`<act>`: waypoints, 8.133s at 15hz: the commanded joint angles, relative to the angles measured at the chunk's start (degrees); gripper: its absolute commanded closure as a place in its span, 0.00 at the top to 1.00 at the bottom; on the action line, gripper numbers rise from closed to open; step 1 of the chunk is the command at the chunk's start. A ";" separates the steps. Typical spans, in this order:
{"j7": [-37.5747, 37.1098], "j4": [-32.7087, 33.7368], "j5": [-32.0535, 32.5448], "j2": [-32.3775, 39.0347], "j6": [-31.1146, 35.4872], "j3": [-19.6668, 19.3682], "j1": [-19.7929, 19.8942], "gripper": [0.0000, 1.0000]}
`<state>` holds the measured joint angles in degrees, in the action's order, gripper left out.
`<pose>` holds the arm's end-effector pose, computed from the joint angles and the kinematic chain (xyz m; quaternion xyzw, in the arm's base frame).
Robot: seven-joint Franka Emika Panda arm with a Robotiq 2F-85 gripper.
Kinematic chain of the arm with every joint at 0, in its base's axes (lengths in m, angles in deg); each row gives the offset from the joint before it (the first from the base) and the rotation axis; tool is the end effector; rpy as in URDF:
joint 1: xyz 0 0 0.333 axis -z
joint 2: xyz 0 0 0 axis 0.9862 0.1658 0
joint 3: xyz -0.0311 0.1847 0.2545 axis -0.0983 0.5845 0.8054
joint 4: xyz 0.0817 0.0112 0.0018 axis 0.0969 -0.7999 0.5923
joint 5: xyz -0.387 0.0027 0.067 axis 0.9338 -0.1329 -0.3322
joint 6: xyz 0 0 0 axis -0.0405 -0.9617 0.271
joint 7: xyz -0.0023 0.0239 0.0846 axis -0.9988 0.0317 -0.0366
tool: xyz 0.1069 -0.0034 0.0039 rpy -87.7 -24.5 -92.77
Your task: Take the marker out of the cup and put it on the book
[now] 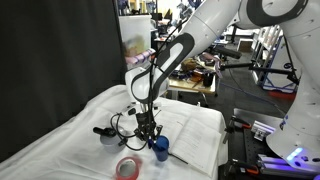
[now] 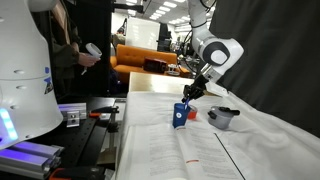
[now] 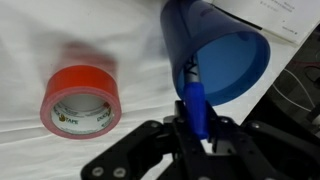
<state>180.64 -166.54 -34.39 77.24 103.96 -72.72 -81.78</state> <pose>0.5969 0.1773 0.1463 -0.5942 -0.7749 -0.0047 0.2156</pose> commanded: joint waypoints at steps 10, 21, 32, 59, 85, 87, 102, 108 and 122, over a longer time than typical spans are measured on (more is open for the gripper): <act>-0.42 0.63 1.06 -0.57 2.22 0.29 0.01 0.05; -2.42 -1.06 1.61 -2.40 2.99 -0.58 -0.11 0.05; -6.75 -4.64 3.57 -6.68 1.53 -2.99 0.38 0.05; -4.23 2.35 8.08 -7.25 2.38 -2.57 0.23 0.05; -1.74 4.68 12.48 -12.08 2.46 -1.67 -3.57 0.05; -1.99 5.13 13.15 -12.72 2.60 -2.17 -3.66 0.05; -12.33 -6.11 21.52 -17.64 -18.18 -7.24 -3.31 0.05; -12.76 -11.42 21.12 -15.41 -15.31 -8.12 -1.81 0.05; -10.17 -7.35 23.43 -4.80 -4.65 -10.14 2.31 0.05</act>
<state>169.28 -175.30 -12.56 71.12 97.77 -83.14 -80.27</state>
